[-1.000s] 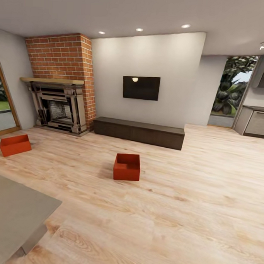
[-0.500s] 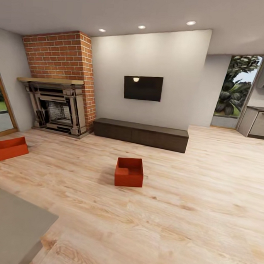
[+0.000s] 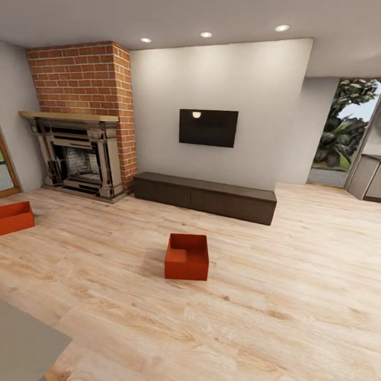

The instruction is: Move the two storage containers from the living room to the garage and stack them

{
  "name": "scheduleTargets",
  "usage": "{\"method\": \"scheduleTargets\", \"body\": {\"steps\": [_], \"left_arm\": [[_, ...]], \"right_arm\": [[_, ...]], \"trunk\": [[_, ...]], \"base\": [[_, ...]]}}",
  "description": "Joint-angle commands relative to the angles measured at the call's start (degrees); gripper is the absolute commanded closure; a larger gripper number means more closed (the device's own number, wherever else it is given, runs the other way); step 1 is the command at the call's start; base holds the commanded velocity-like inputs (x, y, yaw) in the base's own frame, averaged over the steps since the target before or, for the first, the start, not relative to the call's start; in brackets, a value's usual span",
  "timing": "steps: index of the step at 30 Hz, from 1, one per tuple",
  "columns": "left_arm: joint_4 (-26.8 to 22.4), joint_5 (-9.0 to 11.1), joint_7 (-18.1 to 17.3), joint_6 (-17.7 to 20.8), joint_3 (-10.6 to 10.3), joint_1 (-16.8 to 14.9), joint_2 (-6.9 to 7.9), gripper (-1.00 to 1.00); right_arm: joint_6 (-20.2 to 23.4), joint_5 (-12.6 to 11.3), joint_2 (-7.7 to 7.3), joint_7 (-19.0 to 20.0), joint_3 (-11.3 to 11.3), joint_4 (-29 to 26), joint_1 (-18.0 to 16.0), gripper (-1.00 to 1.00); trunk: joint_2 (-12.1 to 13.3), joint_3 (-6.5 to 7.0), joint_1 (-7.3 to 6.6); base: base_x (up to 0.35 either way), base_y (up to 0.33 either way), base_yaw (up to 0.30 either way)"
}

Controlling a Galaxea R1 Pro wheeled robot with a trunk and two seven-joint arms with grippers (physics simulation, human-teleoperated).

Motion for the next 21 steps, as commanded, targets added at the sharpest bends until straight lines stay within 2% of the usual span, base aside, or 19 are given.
{"method": "scheduleTargets", "body": {"steps": [1, 21], "left_arm": [[0.0, 0.3, 0.0, -0.1, 0.0, 0.0, 0.00, -1.00], [0.0, 0.3, 0.0, 0.0, -0.1, 0.0, 0.00, -1.00]], "right_arm": [[-0.3, -0.4, 0.02, -0.1, 0.5, 0.2, -0.1, -1.00], [-0.4, -0.4, 0.02, -0.1, 0.5, 0.2, -0.1, -1.00]], "trunk": [[0.0, -0.05, 0.03], [0.0, -0.05, 0.03]], "base": [[0.327, 0.000, 0.000], [0.328, 0.000, 0.000]]}}
